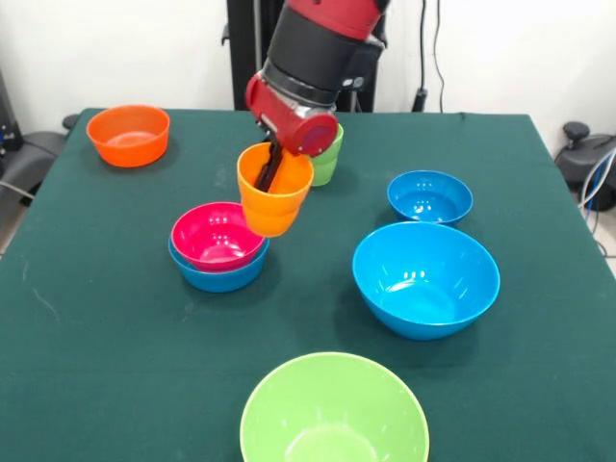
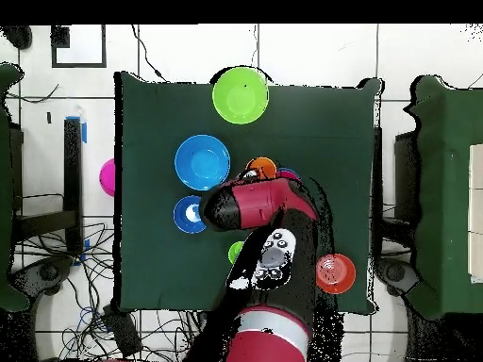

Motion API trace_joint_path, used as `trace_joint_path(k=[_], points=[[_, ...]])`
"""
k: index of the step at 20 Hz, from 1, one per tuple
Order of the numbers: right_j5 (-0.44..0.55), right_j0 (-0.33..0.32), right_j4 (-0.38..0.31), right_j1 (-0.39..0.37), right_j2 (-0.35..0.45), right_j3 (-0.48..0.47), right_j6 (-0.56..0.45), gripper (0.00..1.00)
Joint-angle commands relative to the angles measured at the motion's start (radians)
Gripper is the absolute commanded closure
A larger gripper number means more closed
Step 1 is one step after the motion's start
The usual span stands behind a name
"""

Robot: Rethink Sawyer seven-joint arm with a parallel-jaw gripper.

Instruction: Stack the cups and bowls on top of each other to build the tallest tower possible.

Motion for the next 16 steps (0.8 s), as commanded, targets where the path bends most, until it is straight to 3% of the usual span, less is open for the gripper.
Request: trace_joint_path(k=[1, 4, 8, 16], points=[[0.048, 0.069, 0.108, 0.058, -0.107, -0.063, 0.266, 1.00], [0.041, 0.086, 0.171, 0.064, -0.095, -0.054, 0.266, 1.00], [-0.020, 0.022, 0.280, 0.044, 0.023, 0.017, 0.212, 1.00], [-0.072, 0.036, 0.402, 0.059, 0.048, 0.044, 0.195, 1.00]])
